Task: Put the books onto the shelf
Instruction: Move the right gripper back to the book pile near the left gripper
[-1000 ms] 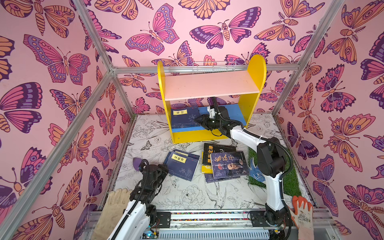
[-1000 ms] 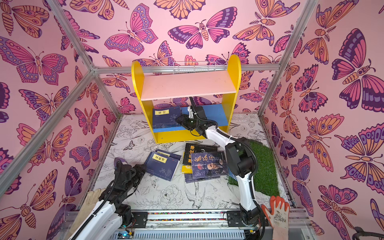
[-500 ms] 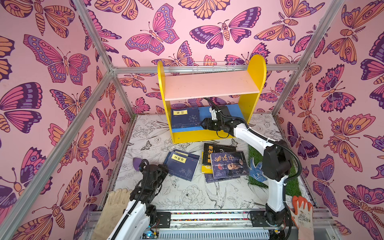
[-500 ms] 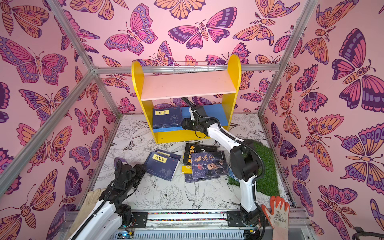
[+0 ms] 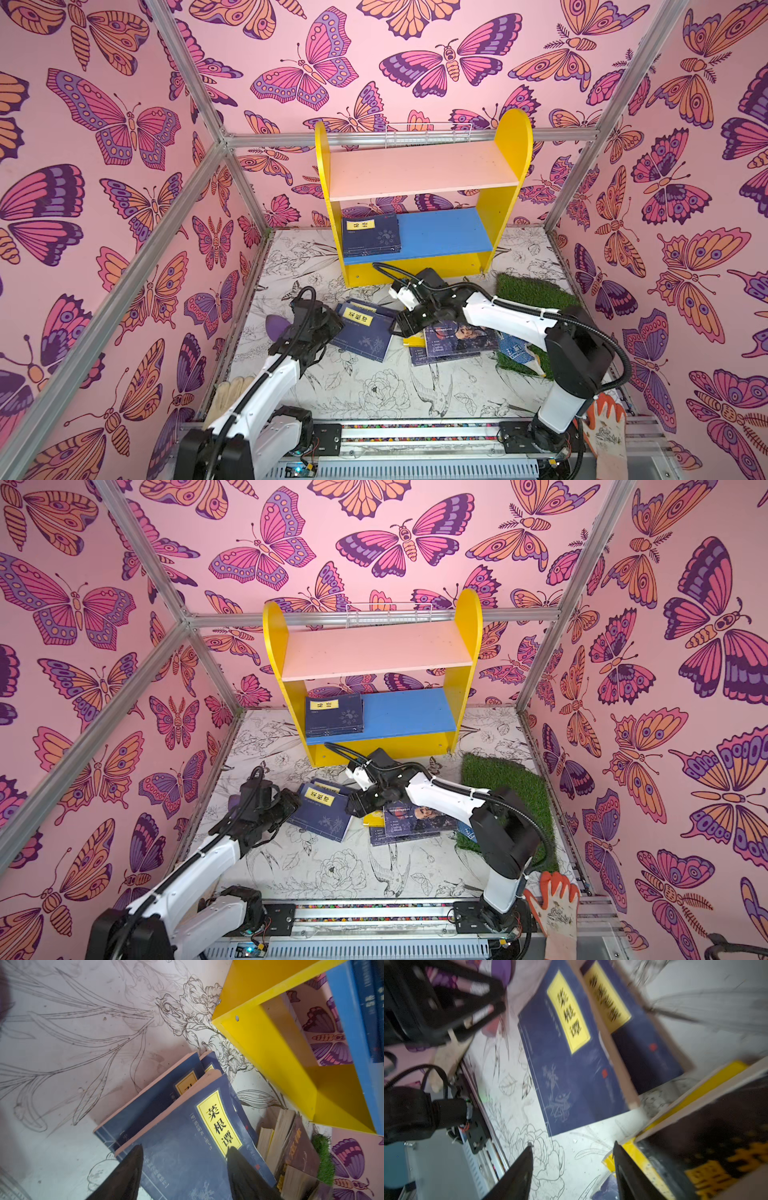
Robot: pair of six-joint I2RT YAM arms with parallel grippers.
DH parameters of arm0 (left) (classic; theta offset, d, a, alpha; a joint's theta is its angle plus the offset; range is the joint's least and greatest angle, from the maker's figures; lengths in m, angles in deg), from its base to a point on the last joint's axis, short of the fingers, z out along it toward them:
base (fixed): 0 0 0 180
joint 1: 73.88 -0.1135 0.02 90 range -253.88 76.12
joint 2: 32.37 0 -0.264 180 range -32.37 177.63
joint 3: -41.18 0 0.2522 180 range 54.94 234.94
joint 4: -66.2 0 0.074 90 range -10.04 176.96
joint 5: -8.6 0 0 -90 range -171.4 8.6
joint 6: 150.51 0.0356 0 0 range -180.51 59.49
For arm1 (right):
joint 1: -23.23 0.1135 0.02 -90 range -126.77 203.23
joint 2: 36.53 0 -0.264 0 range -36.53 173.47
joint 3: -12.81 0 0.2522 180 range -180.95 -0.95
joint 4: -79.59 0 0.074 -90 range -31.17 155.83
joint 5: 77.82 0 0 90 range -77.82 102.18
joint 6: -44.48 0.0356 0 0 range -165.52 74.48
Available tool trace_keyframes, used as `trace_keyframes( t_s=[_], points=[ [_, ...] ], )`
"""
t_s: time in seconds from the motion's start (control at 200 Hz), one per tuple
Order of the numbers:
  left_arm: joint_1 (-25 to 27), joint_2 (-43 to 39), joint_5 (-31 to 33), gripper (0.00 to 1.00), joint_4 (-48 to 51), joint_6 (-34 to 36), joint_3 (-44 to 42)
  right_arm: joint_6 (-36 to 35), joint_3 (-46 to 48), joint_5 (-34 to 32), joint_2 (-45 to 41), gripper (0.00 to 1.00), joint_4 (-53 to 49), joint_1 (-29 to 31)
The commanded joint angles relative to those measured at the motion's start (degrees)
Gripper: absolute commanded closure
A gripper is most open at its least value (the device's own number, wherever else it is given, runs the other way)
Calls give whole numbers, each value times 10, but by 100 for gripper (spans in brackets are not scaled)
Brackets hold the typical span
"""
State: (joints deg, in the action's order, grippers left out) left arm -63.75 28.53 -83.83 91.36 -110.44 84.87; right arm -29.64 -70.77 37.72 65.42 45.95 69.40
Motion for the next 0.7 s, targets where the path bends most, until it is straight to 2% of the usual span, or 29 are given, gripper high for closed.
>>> trace_keyframes(
  t_s=[0.0, 0.195, 0.321, 0.451, 0.576, 0.696],
  points=[
    [-5, 59, -12, 34, 4, 61, 34, -23, -9, 42, 35, 39, -23, 0],
    [-5, 142, -10, 35, -3, 85, 58, -39, -57, 84, 99, 36, -62, -2],
    [-3, 164, -24, 35, -7, 86, 53, -29, -86, 108, 140, 35, -75, -10],
    [2, 169, -35, 35, -13, 82, 35, 11, -85, 143, 160, 36, -32, -21],
    [13, 158, -52, 36, -21, 75, 11, 39, -75, 133, 157, 39, 2, -29],
    [32, 142, -60, 37, -31, 58, -14, 84, -48, 125, 132, 44, 76, -42]
  ],
)
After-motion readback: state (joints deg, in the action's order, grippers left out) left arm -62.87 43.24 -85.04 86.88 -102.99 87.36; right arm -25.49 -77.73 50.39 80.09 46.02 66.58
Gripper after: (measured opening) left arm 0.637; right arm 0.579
